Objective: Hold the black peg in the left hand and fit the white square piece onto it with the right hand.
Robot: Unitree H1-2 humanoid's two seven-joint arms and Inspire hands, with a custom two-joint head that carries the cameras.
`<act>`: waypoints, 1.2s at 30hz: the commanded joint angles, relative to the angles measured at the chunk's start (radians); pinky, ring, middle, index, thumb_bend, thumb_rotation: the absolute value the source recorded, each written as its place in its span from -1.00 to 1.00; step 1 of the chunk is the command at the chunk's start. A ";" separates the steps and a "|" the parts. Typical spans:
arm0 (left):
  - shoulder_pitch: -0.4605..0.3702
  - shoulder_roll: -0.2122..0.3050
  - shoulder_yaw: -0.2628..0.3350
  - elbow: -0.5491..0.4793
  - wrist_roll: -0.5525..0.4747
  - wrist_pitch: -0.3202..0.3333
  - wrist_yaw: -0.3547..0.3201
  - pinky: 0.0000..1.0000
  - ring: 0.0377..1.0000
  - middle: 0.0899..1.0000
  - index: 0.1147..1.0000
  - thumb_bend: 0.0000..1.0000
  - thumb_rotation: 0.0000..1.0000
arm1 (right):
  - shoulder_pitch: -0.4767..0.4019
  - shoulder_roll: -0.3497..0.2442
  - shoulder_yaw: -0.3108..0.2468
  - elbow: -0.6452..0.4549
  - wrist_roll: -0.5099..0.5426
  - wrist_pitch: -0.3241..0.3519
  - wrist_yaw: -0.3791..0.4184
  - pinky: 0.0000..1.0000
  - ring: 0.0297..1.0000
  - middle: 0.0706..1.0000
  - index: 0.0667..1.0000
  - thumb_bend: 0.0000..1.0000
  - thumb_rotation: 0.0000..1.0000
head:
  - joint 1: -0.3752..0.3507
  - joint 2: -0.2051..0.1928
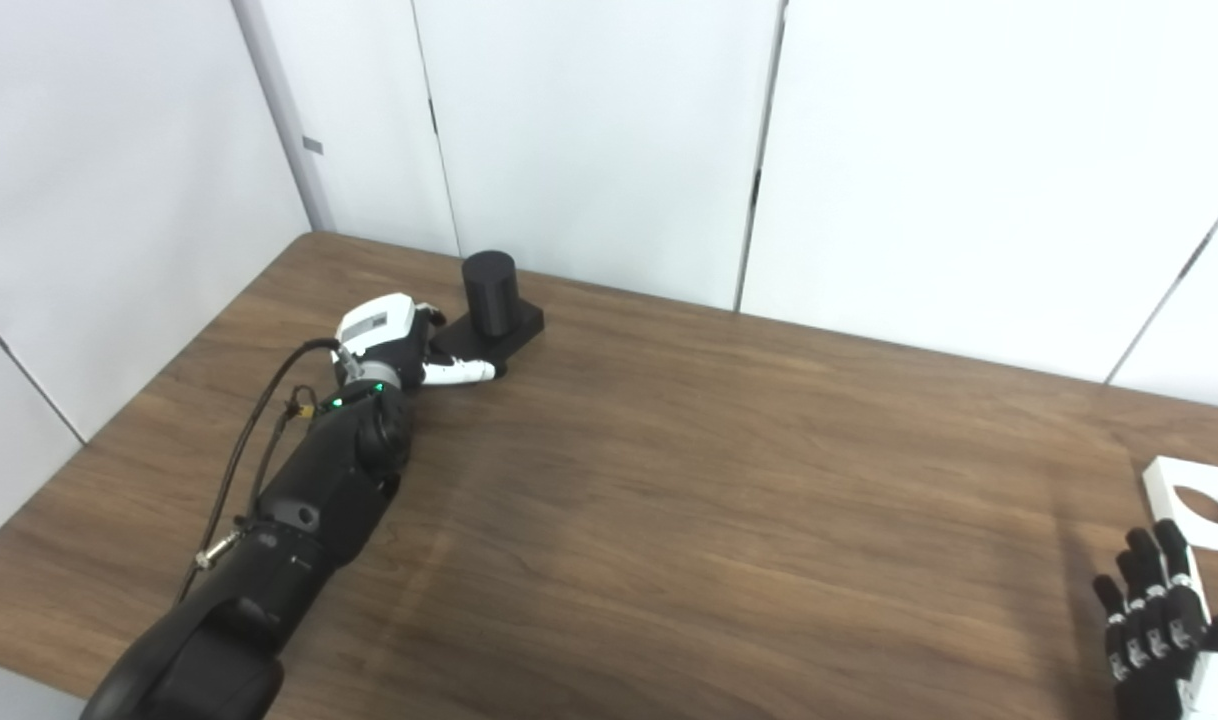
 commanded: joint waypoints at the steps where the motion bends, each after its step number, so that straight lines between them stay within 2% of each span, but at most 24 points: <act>1: -0.060 0.019 -0.003 -0.006 0.007 -0.012 0.034 0.86 0.94 0.87 0.64 0.77 0.24 | 0.102 -0.001 0.003 -0.008 0.009 -0.042 0.014 0.97 1.00 0.96 0.95 0.53 1.00 | 0.001 0.000; 10: -0.078 0.011 -0.031 0.042 0.007 -0.011 0.070 0.85 0.92 0.85 0.63 0.73 0.16 | 0.101 0.006 0.010 -0.014 -0.002 -0.034 0.004 0.99 1.00 0.97 0.97 0.47 1.00 | -0.011 -0.002; 15: -0.084 0.002 -0.022 0.058 -0.009 -0.020 0.099 0.84 0.89 0.79 0.45 0.68 0.00 | 0.100 0.007 0.009 -0.013 -0.003 -0.038 0.002 0.99 1.00 0.96 0.96 0.48 1.00 | -0.011 0.000; 21: -0.091 -0.004 -0.021 0.062 -0.014 -0.018 0.116 0.85 0.88 0.78 0.47 0.62 -0.23 | 0.099 0.007 0.011 -0.011 -0.003 -0.040 0.005 1.00 1.00 1.00 1.00 0.47 1.00 | -0.012 0.001; 22: -0.090 -0.006 -0.017 0.063 -0.017 -0.022 0.124 0.84 0.87 0.76 0.44 0.61 -0.28 | 0.099 0.007 0.012 -0.014 -0.003 -0.038 0.004 1.00 1.00 0.99 1.00 0.47 1.00 | -0.014 0.003; 23: -0.090 -0.008 -0.014 0.063 -0.020 -0.024 0.130 0.83 0.84 0.72 0.24 0.57 -0.39 | 0.099 0.008 0.012 -0.015 -0.003 -0.037 0.004 1.00 1.00 0.99 1.00 0.44 1.00 | -0.014 0.003; 26: -0.091 -0.009 -0.014 0.072 -0.026 -0.035 0.148 0.82 0.82 0.68 0.08 0.51 -0.54 | 0.100 0.008 0.013 -0.018 0.000 -0.036 0.005 1.00 1.00 0.99 1.00 0.42 1.00 | -0.014 0.003; 27: -0.091 -0.010 -0.012 0.077 -0.029 -0.042 0.158 0.82 0.81 0.66 -0.06 0.24 -0.73 | 0.100 0.008 0.013 -0.017 0.002 -0.036 0.006 1.00 1.00 0.99 1.00 0.42 1.00 | -0.014 0.003; 28: -0.089 -0.011 -0.010 0.077 -0.033 -0.048 0.166 0.82 0.81 0.65 -0.11 0.14 -0.79 | 0.101 0.008 0.013 -0.019 0.002 -0.035 0.005 1.00 1.00 0.99 1.00 0.42 1.00 | -0.016 0.007; 30: -0.086 -0.012 -0.005 0.078 -0.044 -0.062 0.181 0.81 0.79 0.63 -0.16 0.07 -0.86 | 0.103 0.010 0.012 -0.022 0.004 -0.031 0.003 1.00 1.00 0.98 0.99 0.42 1.00 | -0.016 0.007; 36: -0.079 -0.014 0.008 0.082 -0.066 -0.083 0.197 0.79 0.79 0.61 -0.17 0.05 -0.88 | 0.103 0.008 0.016 -0.021 0.005 -0.033 0.007 1.00 1.00 0.99 1.00 0.40 1.00 | -0.019 0.010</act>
